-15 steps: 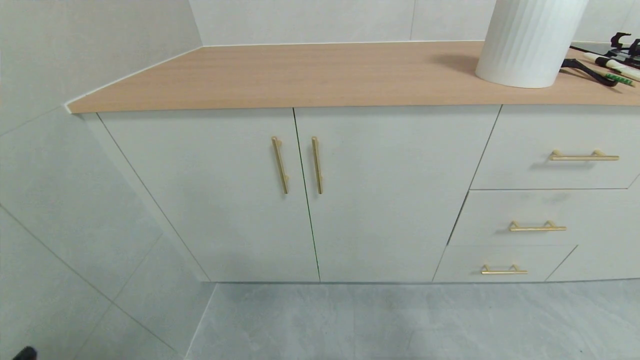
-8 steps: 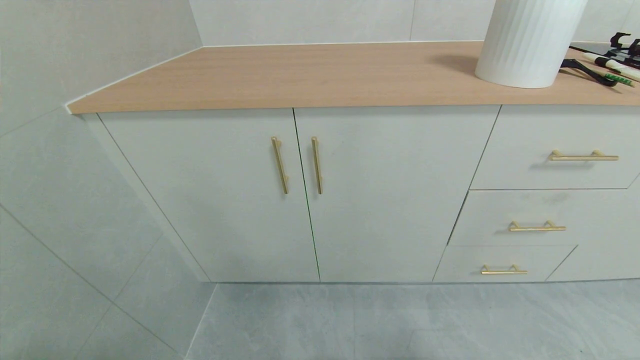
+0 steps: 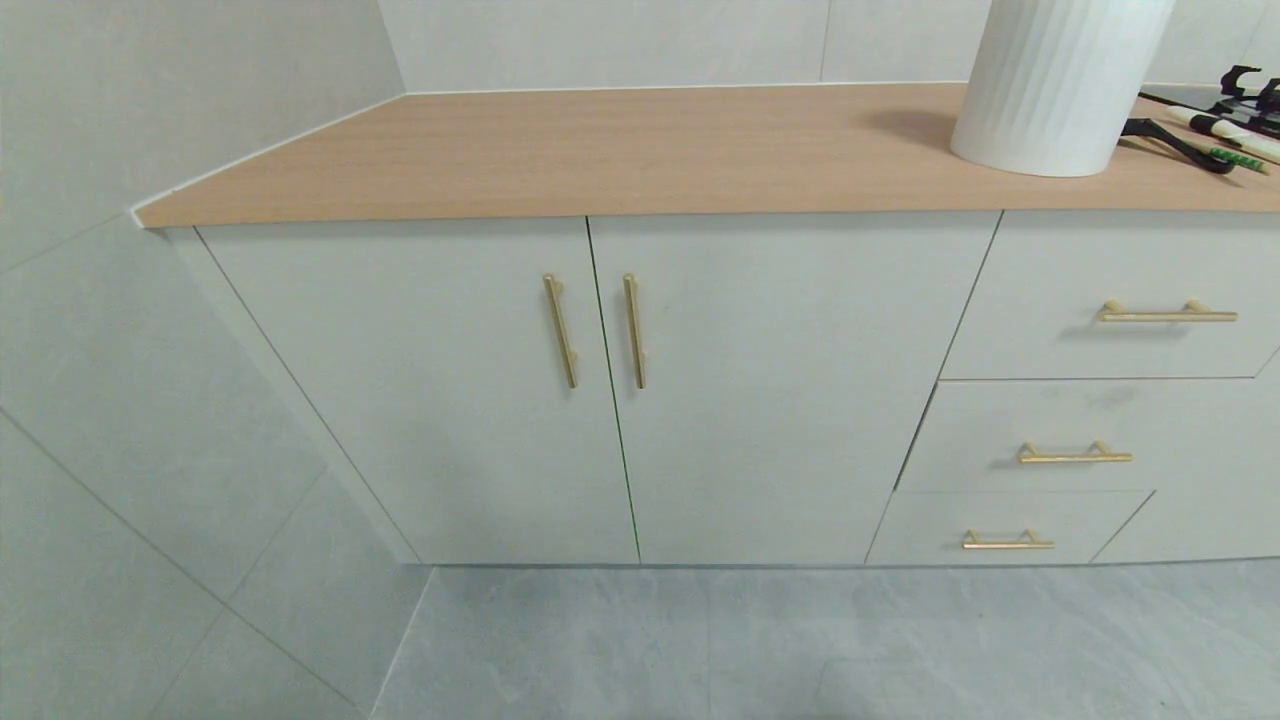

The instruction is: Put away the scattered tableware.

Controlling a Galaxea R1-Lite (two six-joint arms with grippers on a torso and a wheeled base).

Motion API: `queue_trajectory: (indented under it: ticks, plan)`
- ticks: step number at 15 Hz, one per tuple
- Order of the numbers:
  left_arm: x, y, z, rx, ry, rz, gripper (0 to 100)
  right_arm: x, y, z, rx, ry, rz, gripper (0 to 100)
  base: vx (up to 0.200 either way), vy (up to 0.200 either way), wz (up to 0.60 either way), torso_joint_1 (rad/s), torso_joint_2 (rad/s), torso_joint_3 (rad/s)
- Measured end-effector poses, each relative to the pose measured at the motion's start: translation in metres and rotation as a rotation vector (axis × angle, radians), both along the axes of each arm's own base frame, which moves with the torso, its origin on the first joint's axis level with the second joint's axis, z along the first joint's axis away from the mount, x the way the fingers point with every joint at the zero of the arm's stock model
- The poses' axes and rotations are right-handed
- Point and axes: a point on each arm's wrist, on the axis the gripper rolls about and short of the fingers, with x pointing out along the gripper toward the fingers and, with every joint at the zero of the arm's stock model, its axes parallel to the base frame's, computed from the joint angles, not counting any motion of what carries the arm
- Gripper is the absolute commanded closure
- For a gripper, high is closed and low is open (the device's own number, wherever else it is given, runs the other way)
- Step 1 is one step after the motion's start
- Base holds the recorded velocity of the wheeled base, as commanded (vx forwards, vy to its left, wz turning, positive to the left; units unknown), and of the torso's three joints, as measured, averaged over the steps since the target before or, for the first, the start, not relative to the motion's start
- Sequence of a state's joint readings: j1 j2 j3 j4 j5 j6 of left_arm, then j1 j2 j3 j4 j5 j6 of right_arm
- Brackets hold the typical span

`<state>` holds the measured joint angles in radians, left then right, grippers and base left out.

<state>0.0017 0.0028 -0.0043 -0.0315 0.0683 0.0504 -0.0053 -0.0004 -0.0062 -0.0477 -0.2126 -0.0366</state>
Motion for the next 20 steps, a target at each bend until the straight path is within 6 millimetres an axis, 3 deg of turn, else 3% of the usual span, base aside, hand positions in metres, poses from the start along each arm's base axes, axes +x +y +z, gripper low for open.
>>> queue_trajectory:
  ticks: [5, 18, 20]
  plan:
    - [0.0002, -0.0018, -0.0044, -0.014, 0.031, -0.083, 0, 0.0010, 0.0040, -0.0060, 0.003, 0.050, 0.185, 0, 0.000, 0.000, 0.00, 0.000, 0.00, 0.000]
    - [0.0000, -0.0018, -0.0040, -0.039, 0.029, -0.082, 0, 0.0011, 0.0040, -0.0066, 0.007, 0.052, 0.186, 0, 0.000, 0.000, 0.00, 0.000, 0.00, 0.000]
    - [0.0001, -0.0018, -0.0043, -0.030, 0.030, -0.083, 0, 0.0011, 0.0040, -0.0066, 0.007, 0.052, 0.186, 0, 0.000, -0.200, 0.00, 0.002, 0.00, 0.000]
